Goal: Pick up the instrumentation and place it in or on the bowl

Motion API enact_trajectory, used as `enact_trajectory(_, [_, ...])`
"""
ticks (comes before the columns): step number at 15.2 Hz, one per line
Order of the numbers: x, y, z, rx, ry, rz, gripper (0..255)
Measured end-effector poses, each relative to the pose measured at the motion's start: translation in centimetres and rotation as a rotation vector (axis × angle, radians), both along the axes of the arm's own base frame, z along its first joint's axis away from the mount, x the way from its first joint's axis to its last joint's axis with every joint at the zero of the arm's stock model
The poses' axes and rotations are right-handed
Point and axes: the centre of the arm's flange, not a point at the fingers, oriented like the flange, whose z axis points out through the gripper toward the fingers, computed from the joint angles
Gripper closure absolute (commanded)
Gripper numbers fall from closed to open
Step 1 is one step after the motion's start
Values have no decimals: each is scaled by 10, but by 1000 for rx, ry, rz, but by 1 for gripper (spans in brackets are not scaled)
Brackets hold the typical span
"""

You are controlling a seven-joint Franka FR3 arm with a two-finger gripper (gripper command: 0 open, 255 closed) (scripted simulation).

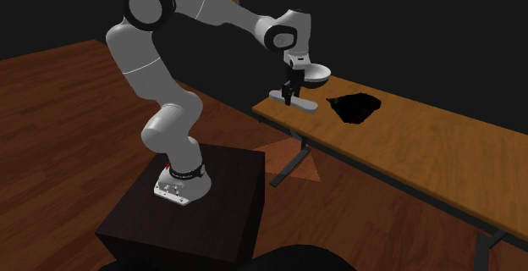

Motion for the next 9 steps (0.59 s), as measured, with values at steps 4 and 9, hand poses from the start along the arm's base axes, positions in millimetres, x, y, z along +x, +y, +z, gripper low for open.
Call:
enact_trajectory(4, [0, -2, 22, 0, 0, 0, 255])
enact_trajectory(9, [0, 0, 48, 0, 0, 0, 255])
